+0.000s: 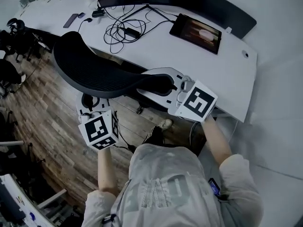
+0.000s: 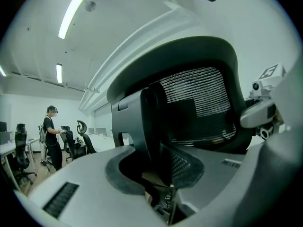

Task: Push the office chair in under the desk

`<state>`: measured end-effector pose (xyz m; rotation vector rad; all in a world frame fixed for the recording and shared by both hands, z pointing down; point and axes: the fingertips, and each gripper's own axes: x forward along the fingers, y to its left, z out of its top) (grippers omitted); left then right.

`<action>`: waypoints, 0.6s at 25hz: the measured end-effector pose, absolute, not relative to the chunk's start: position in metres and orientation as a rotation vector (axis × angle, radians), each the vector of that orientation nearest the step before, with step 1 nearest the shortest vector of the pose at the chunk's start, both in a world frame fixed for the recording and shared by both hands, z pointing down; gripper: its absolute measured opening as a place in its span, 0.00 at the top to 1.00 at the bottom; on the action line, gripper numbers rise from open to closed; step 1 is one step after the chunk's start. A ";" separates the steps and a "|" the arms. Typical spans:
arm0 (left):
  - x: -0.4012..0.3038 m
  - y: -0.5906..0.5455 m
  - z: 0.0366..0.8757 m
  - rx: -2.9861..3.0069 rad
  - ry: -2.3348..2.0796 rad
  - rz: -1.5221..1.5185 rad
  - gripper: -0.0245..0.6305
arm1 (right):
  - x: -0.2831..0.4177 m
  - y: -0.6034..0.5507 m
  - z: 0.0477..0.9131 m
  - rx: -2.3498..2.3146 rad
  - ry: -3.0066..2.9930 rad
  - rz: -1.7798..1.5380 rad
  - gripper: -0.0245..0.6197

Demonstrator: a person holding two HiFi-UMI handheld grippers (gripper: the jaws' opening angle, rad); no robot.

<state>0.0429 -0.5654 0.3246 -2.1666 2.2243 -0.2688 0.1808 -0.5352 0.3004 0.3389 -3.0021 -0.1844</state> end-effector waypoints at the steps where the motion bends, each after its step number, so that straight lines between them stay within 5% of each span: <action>1: 0.048 -0.574 0.324 -2.166 2.216 -0.261 0.81 | 0.186 -0.544 0.300 0.338 -3.006 -0.182 0.78; 15: 0.101 -0.605 0.319 -2.143 2.188 -0.287 0.81 | 0.235 -0.593 0.301 0.276 -2.986 -0.201 0.78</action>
